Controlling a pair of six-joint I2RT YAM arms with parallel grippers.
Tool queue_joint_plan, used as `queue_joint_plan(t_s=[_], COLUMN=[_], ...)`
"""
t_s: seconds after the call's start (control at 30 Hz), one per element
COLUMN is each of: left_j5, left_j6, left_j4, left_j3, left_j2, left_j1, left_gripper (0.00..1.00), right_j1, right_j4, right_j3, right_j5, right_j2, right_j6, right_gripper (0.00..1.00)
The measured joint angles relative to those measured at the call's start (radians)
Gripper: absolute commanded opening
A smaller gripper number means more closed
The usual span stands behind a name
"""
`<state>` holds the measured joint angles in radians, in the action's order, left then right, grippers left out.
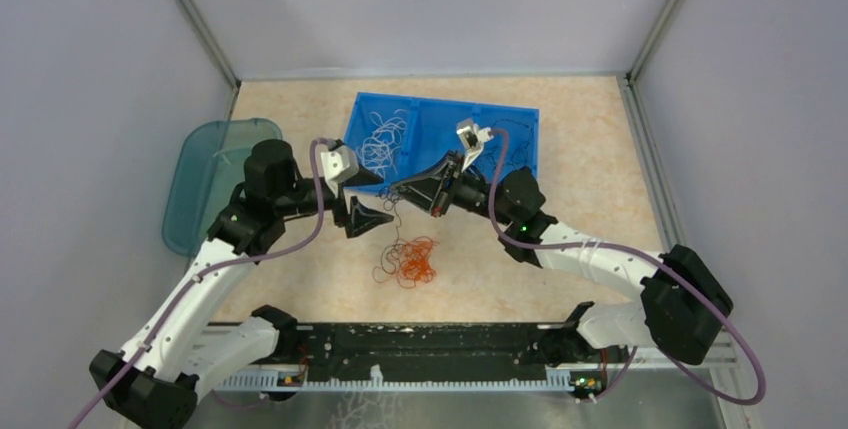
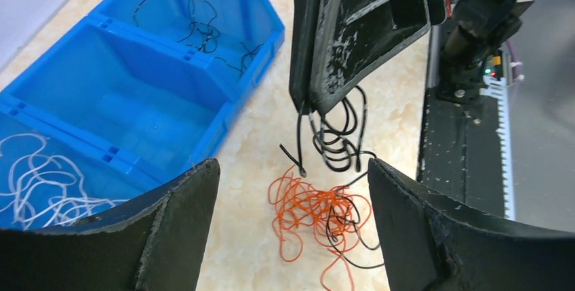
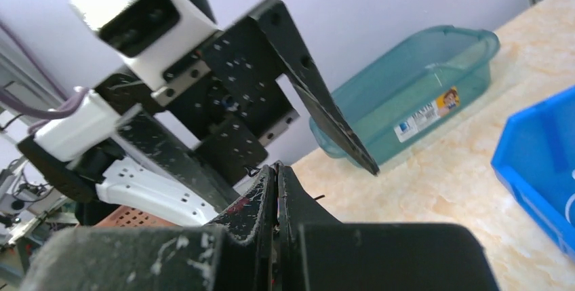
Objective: Untangle the cables
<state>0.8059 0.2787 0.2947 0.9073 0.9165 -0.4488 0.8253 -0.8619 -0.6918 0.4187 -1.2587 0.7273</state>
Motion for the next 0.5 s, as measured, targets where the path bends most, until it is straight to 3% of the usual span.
queue_joint_plan(t_s=[0.37, 0.5], left_j5=[0.132, 0.169], left_j6=[-0.178, -0.227], left_j4=[-0.109, -0.139], left_j3=[-0.024, -0.031], left_j2=[0.047, 0.050], left_j1=[0.000, -0.017], left_gripper=[0.76, 0.57], right_j1=[0.050, 0.066], right_j4=[-0.088, -0.100], right_j3=[-0.009, -0.036], right_j5=[0.005, 0.001], right_j2=[0.014, 0.006], right_j6=[0.043, 0.044], right_gripper=[0.00, 0.00])
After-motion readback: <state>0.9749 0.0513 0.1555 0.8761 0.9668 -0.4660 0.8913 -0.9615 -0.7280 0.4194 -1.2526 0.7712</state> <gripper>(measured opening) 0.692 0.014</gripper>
